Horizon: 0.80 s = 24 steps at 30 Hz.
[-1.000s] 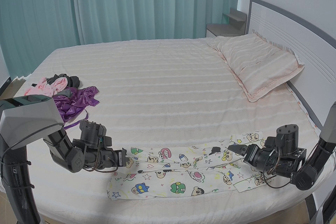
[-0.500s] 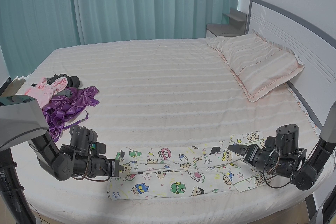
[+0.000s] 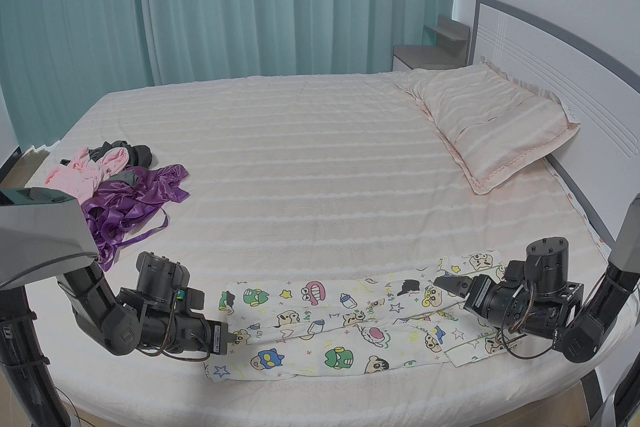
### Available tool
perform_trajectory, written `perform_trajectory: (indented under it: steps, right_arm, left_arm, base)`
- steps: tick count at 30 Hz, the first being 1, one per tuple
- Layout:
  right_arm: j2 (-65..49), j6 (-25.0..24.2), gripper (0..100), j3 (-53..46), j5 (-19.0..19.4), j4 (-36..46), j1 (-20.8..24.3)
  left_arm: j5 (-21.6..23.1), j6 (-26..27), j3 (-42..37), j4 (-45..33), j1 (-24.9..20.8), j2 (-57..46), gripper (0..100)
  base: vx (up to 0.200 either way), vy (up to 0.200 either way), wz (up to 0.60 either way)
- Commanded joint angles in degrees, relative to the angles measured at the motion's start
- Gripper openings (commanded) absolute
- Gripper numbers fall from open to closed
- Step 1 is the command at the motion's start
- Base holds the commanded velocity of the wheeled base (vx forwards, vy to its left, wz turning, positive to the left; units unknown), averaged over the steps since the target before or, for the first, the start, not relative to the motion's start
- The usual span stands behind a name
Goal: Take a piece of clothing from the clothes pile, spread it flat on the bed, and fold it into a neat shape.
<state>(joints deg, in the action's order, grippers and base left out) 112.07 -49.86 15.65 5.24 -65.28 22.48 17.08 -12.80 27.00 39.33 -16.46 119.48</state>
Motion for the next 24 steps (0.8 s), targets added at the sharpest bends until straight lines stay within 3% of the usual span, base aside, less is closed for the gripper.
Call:
perform_trajectory:
  steps: [1, 6, 11, 15, 19, 24]
  right_arm:
    - [0.1, 0.0, 100, 0.0, 0.0, 0.0, 0.0]
    - [0.3, 0.0, 100, 0.0, 0.0, 0.0, 0.0]
    - [0.3, 0.0, 100, 0.0, 0.0, 0.0, 0.0]
    - [0.3, 0.0, 100, 0.0, -0.1, 0.0, 0.0]
    - [0.3, 0.0, 100, 0.0, -0.1, 0.0, 0.0]
    - [0.2, 0.0, 100, 0.0, -0.1, 0.0, 0.0]
  left_arm:
    - [-0.2, -0.1, 0.4, 0.0, 0.1, 1.8, 100]
    - [-0.1, -0.4, -0.8, -0.1, 1.7, 1.6, 100]
    - [3.0, -2.1, -2.5, 0.0, 5.2, -1.5, 100]
    - [8.4, -11.5, -0.9, 0.1, 7.8, -5.6, 100]
    - [7.7, -20.2, 4.0, 0.0, 7.6, -4.6, 100]
    - [4.0, -22.1, 7.0, 0.0, 5.8, 1.1, 100]
  base:
    - [0.000, 0.000, 0.00]
    - [0.000, 0.000, 0.00]
    - [0.000, 0.000, 0.00]
    - [0.000, 0.000, 0.00]
    - [0.000, 0.000, 0.00]
    - [0.000, 0.000, 0.00]
